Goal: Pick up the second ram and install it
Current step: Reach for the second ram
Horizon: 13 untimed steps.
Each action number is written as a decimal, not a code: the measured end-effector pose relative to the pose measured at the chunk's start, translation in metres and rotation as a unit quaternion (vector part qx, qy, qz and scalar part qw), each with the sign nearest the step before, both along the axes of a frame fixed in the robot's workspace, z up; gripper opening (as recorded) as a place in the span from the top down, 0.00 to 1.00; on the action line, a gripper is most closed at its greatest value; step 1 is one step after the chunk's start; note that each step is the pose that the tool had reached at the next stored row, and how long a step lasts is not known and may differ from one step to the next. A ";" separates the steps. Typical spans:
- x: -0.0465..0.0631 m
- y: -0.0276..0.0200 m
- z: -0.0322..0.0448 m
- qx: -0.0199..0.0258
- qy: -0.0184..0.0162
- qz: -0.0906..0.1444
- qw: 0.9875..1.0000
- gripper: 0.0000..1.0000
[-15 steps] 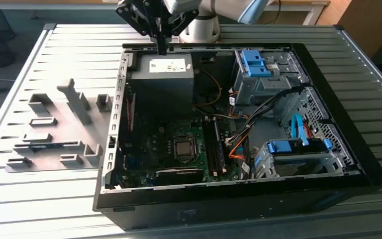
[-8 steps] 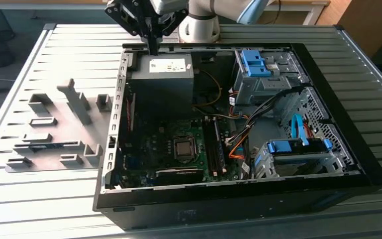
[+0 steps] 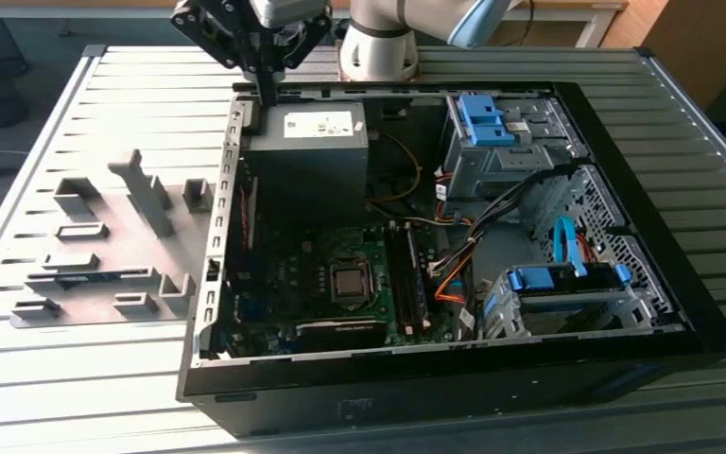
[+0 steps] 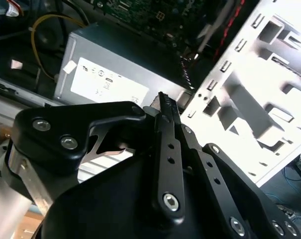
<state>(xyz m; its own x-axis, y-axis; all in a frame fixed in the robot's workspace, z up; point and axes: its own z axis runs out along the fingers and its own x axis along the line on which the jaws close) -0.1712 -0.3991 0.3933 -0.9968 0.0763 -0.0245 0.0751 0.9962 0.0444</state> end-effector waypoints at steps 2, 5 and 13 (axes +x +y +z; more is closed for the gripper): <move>-0.003 -0.0014 0.0000 0.000 0.000 0.000 1.000 0.89; -0.007 -0.0059 -0.0001 0.000 0.000 0.000 1.000 0.89; -0.015 -0.0146 -0.0007 0.000 0.001 0.000 1.000 0.89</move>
<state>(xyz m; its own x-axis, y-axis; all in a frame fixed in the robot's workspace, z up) -0.1866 -0.4137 0.3926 -0.9968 0.0761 -0.0231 0.0750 0.9962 0.0443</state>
